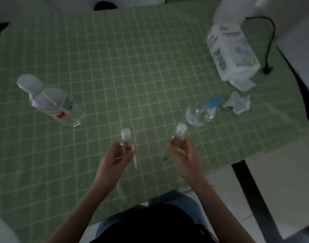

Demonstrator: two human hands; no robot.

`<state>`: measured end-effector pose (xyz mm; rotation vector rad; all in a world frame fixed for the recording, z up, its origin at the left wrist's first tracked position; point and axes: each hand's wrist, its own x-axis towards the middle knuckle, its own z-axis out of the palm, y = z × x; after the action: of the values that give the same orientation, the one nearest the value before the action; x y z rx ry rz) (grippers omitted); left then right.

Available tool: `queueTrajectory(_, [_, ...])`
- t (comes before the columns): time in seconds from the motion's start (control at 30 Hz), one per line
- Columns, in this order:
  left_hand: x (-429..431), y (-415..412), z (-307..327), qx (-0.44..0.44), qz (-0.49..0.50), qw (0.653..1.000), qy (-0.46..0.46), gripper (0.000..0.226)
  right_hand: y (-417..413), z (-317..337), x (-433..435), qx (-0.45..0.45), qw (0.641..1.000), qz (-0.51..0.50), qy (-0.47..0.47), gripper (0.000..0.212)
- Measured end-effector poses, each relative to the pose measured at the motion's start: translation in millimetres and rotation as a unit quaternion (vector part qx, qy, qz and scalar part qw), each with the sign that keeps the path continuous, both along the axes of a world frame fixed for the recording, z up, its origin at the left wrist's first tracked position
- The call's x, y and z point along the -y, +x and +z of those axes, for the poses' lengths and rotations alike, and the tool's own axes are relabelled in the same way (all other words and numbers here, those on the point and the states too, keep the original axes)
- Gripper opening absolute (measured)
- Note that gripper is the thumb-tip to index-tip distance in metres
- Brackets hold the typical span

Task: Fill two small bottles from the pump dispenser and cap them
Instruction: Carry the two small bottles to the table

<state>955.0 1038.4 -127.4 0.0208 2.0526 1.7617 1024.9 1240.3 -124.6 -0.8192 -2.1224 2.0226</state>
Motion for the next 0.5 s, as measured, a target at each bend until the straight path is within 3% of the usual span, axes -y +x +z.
queueTrajectory(0.27, [-83,14,-27,-0.025,0.124,0.992,0.000,0.016,-29,-15,-90,0.017,0.983,0.180,0.035,0.038])
queueTrajectory(0.5, [-110,-27,-43,-0.104,0.141,0.983,0.062,0.027,-64,-26,-99,-0.045,0.975,0.215,0.028,0.050])
